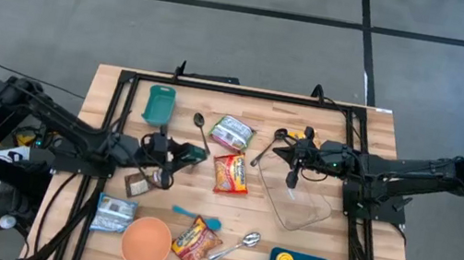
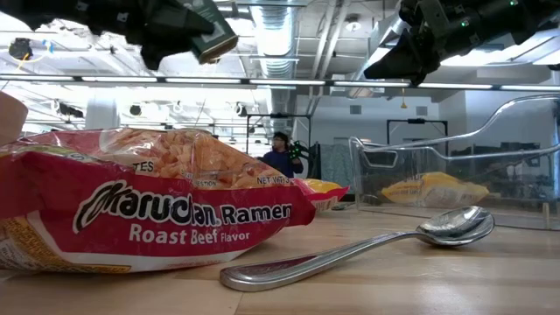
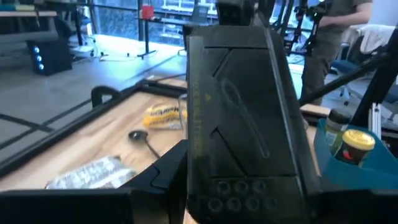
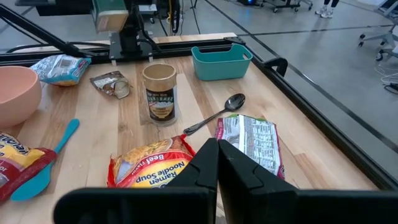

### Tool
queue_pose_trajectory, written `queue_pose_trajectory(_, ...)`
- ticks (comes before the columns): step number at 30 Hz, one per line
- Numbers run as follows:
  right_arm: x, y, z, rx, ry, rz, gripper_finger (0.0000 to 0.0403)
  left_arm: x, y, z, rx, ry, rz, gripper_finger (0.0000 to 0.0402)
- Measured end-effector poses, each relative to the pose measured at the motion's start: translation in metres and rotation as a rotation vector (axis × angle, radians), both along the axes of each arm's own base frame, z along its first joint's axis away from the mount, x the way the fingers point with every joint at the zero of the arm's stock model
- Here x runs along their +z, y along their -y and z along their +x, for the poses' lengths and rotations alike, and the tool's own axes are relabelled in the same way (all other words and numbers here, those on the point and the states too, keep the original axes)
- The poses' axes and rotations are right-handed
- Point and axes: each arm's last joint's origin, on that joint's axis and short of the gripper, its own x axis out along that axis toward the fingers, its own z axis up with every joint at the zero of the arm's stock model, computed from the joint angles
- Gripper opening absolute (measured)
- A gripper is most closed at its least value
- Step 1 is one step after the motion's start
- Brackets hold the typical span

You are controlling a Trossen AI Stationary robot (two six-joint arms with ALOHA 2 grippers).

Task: Pick & Place Food Item
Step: Put the black spice can into the blue bin

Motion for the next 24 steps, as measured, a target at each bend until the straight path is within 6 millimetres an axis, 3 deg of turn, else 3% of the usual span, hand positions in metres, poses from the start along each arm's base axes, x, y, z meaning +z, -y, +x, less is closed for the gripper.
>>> queue_pose_trajectory(8, 0.000, 0.000, 0.000, 0.006, 0.003, 0.029, 0.0001, 0.012, -0.004, 0.022, -0.067, -0.013, 0.037, 0.0131)
queue_pose_trajectory(24, -0.004, -0.005, -0.001, 0.085, -0.029, 0.112, 0.0001, -0.001, -0.019, 0.108, -0.220, -0.222, 0.008, 0.0131)
